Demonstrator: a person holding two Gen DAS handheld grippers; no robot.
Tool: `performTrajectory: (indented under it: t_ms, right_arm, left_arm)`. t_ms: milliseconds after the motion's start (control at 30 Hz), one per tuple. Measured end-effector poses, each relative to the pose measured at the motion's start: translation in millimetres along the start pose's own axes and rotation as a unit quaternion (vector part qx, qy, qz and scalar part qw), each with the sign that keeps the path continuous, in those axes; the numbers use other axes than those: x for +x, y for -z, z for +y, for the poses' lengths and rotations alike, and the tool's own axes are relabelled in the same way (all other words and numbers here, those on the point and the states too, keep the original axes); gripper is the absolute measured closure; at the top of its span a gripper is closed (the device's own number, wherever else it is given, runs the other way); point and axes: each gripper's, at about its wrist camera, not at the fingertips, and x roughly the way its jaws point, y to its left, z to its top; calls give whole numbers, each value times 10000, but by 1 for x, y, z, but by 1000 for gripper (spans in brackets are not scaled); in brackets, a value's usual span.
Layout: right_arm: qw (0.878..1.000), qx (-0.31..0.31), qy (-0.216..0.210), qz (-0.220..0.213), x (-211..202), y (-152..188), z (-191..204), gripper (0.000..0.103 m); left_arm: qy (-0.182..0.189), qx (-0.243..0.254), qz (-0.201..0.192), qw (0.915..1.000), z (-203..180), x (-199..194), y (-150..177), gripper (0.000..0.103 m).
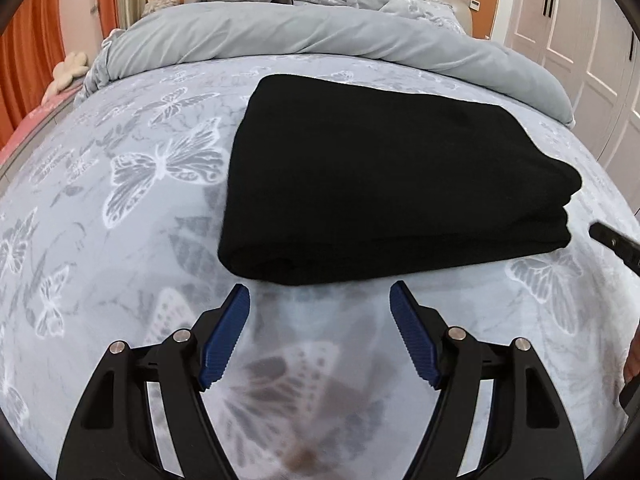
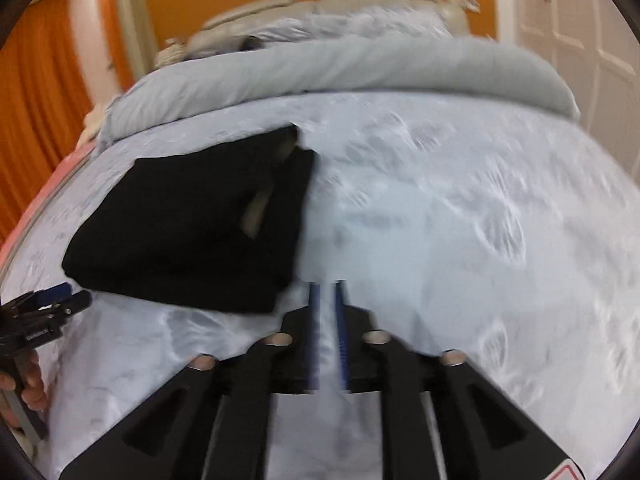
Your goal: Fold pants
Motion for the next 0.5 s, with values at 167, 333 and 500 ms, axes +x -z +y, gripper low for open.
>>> performTrajectory:
  t_ms: [167, 333, 500]
  right_arm:
    - [9997, -157, 79, 197, 38, -4, 17, 69]
    - [9995, 222, -226, -67, 32, -15, 13, 96]
    - [9993, -12, 32, 371, 23, 26, -5, 103]
  left_arm:
    - [-9, 83, -88, 9999, -6, -6, -1, 32]
    - [21, 121, -163, 9998, -8, -9, -1, 32]
    - [143, 104, -246, 9995, -3, -19, 3, 32]
